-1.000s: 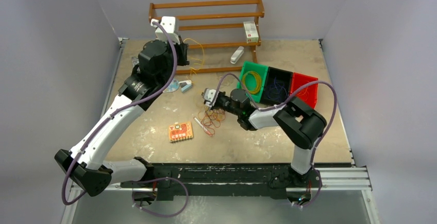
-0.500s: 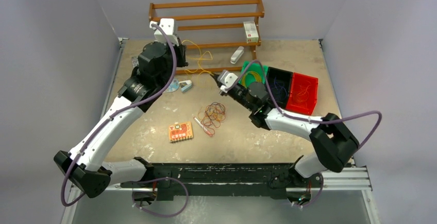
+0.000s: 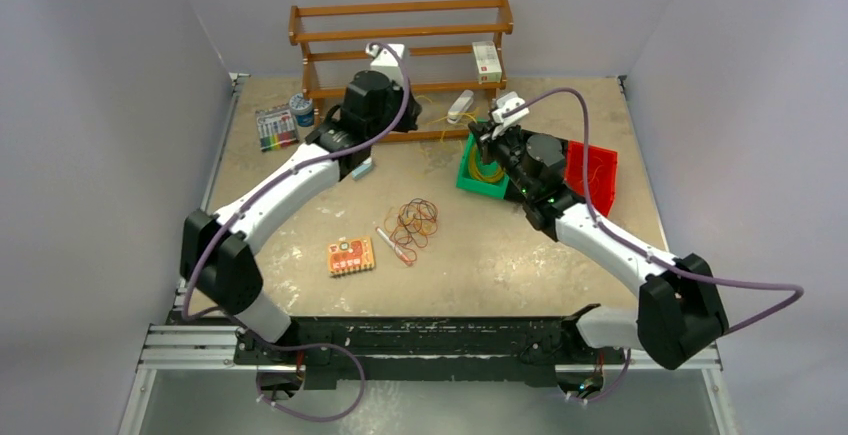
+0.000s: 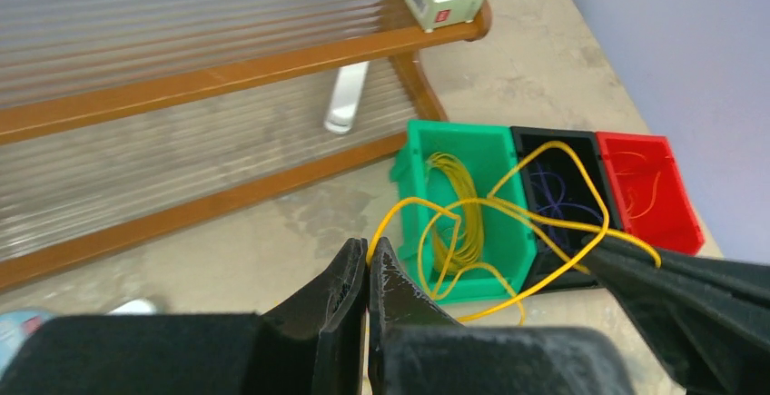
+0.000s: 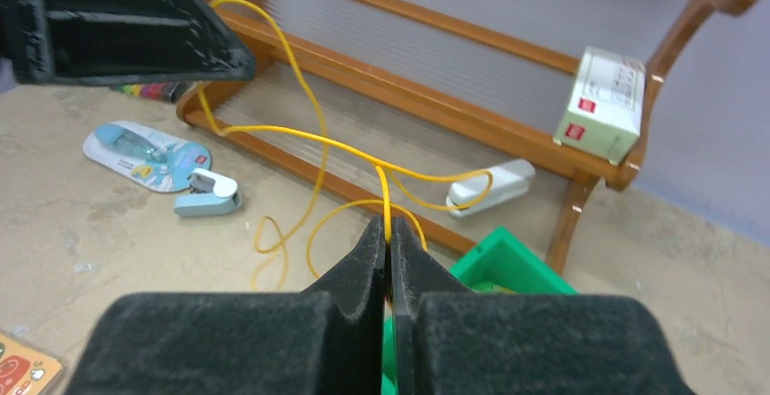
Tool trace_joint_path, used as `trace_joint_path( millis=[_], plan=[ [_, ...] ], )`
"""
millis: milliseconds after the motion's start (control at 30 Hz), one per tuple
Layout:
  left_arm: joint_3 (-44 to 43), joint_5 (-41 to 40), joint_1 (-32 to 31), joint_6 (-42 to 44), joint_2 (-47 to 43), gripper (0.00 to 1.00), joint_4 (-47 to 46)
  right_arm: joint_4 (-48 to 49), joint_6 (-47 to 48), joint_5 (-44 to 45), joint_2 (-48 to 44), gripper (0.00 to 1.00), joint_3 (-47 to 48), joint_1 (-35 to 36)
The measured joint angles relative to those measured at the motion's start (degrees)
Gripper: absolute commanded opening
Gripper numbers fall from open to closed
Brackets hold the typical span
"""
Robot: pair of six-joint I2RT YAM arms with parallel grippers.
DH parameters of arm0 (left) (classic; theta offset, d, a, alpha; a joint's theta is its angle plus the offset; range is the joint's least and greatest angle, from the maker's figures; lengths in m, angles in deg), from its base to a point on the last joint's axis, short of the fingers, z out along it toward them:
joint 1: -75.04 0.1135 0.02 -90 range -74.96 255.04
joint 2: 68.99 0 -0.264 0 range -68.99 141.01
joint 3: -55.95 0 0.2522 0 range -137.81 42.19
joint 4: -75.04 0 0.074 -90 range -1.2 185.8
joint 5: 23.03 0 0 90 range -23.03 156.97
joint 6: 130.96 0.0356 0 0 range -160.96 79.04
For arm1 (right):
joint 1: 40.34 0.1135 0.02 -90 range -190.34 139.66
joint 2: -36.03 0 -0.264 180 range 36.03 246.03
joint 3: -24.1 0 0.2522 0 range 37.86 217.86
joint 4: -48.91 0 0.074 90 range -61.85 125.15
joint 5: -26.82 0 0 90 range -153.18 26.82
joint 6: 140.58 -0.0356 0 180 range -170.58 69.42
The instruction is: Untangle the cables
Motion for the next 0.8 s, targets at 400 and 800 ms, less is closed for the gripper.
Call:
trace_joint_path(
  millis=[400,800],
  plan=[
    [-22.45,2.12,-11.23,-0.59,16.33,0.00,0.48,-3.45,-4.44,8.92,-6.82,0.00,-3.37,-2.49],
    [-32.11,6.38,-12.04,-1.27,25.33,0.00,-0.98,-3.56,-6.08,18.69,-10.19,0.00,-7.85,-3.32]
  ],
)
